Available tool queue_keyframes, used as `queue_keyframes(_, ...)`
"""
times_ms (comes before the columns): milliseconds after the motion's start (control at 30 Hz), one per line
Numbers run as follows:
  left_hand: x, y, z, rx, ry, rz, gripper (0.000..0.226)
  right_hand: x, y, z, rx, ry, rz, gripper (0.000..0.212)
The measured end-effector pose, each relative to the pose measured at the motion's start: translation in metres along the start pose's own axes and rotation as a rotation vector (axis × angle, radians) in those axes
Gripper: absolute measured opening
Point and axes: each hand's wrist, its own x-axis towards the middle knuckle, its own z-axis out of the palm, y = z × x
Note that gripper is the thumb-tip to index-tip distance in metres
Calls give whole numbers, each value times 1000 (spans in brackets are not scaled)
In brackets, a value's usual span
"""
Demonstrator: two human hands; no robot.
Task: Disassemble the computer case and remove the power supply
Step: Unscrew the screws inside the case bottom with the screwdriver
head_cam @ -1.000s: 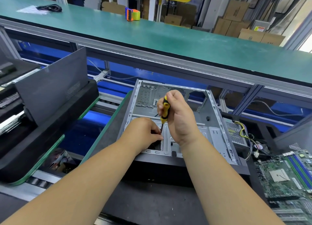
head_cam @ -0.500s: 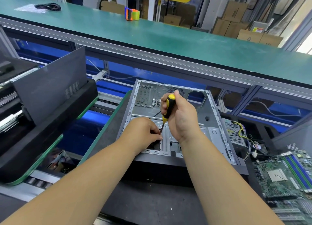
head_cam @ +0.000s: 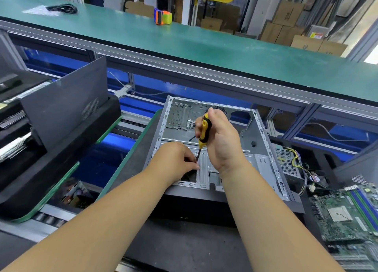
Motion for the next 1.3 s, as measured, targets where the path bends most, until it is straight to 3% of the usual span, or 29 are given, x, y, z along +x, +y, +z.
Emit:
queue_keyframes(267, -1, 2, -2, -20, -14, -10, 13, -1, -10, -1, 9, 106, 65, 31)
queue_keyframes(533, 1, 1, -1, 17, -29, 0, 11, 4, 5, 6, 29, 76, 23, 54)
queue_keyframes(633, 2, 1, 0, 26, -40, -2, 13, 4, 9, 4, 49, 48, -10, 49)
queue_keyframes(800, 3, 0, 1, 18, -31, -15, 11, -1, 9, 0, 65, -17, -54, 22)
queue_keyframes(967, 2, 1, 0, 19, -26, -14, 12, -3, 3, -3, -54, 16, -38, 19)
queue_keyframes(1100, 1, 2, 0, 21, -23, -7, 13, -4, 1, -4, -77, 70, -36, 24)
queue_keyframes(1300, 0, 3, -2, 32, -35, -8, 13, -4, 7, 2, 43, 26, -42, 50)
